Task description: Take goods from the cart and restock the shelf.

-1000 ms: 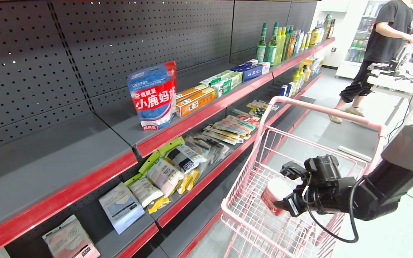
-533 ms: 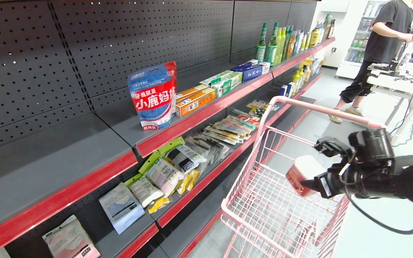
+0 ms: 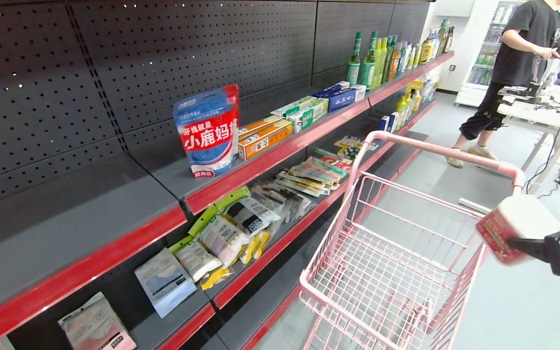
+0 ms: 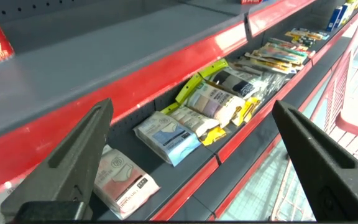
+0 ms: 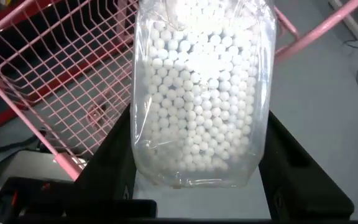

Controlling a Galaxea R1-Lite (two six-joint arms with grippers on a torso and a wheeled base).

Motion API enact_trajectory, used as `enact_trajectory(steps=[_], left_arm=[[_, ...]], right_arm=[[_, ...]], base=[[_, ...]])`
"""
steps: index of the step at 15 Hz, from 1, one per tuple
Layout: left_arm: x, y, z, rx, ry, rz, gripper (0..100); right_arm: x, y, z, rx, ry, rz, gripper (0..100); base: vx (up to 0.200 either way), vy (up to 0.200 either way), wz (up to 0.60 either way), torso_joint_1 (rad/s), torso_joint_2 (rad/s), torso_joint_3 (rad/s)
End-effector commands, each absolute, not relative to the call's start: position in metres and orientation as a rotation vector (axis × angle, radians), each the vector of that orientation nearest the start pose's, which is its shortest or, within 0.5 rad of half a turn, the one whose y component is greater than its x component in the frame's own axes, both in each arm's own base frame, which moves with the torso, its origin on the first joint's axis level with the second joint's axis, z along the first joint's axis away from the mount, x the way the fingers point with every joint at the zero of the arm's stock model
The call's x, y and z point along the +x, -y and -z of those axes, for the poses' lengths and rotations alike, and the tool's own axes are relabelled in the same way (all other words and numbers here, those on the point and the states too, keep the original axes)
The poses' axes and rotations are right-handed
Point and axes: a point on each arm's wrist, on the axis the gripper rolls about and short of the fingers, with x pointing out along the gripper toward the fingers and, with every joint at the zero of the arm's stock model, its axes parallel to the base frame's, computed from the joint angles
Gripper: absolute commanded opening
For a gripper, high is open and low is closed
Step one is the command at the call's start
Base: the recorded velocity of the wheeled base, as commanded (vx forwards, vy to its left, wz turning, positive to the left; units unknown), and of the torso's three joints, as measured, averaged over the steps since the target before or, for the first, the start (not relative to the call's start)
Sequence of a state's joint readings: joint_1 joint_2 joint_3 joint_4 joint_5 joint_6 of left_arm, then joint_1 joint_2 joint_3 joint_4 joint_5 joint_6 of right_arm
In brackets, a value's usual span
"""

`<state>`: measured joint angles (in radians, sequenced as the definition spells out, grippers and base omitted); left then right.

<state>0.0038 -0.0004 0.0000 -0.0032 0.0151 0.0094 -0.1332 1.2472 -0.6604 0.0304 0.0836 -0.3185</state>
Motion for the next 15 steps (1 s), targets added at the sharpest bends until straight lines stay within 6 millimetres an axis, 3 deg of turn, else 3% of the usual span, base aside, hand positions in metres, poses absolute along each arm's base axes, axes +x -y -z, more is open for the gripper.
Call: enact_trajectory(steps=[1, 6, 15], left_arm=[[-0.023, 0.000, -0.076, 0.009, 0.005, -0.020, 100], [-0.023, 0.000, -0.076, 0.009, 0.005, -0.018, 100], [-0.023, 0.000, -0.076, 0.008, 0.005, -0.018, 100]], right_arm=[[0.137, 0.022, -0.207, -0.251, -0.506, 0.005, 0], [0.104, 0.016, -0.193, -0.272, -0.535, -0.001, 0], [0.108, 0.017, -0.197, -0.343, -0.530, -0.015, 0]], base=[[0.000, 0.000, 0.00, 0.159, -0.36, -0.183], [0.000, 0.000, 0.00, 0.182, -0.40, -0.218], [0.000, 0.000, 0.00, 0.172, -0.36, -0.198]])
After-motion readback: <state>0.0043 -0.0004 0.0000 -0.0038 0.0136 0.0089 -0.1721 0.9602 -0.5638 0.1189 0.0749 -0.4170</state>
